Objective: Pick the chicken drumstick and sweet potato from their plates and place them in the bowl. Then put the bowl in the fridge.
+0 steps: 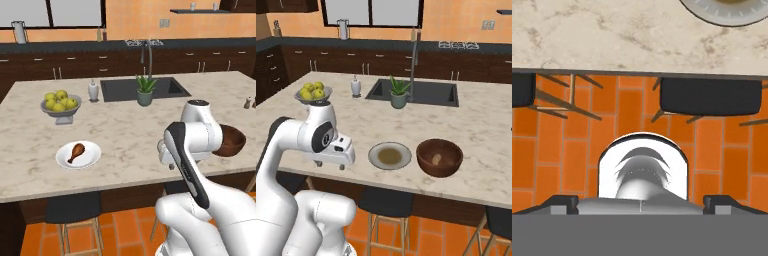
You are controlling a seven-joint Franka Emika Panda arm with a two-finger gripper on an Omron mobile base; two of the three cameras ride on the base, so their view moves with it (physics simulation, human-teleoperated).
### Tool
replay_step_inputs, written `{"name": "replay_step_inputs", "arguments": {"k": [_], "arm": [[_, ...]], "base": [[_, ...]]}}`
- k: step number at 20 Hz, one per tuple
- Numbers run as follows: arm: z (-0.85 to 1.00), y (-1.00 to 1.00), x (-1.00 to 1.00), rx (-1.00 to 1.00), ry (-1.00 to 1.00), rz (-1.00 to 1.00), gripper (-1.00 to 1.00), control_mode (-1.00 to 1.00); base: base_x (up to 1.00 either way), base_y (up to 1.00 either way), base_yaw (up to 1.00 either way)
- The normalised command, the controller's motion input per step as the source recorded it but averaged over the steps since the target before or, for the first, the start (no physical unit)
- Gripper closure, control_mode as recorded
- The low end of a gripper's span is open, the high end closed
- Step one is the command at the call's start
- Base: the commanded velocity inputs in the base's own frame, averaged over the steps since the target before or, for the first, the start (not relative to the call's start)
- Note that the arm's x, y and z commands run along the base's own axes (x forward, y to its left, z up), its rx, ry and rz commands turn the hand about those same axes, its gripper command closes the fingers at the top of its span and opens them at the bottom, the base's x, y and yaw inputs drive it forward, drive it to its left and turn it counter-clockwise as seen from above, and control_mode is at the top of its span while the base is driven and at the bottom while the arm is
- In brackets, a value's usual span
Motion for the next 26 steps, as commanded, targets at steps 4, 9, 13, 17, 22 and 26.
{"name": "replay_step_inputs", "arguments": {"k": [4, 9, 13, 17, 22, 26], "arm": [[0.00, 0.00, 0.00, 0.00, 0.00, 0.00, -1.00, 1.00], [0.00, 0.00, 0.00, 0.00, 0.00, 0.00, -1.00, 1.00], [0.00, 0.00, 0.00, 0.00, 0.00, 0.00, -1.00, 1.00], [0.00, 0.00, 0.00, 0.00, 0.00, 0.00, -1.00, 1.00], [0.00, 0.00, 0.00, 0.00, 0.00, 0.00, -1.00, 1.00], [0.00, 0.00, 0.00, 0.00, 0.00, 0.00, -1.00, 1.00]], "base": [[0.13, 0.01, 0.00], [-0.09, 0.44, -0.05], [0.00, 0.45, -0.07], [0.17, 0.01, -0.01], [0.39, -0.12, 0.00], [0.46, 0.00, 0.00]]}}
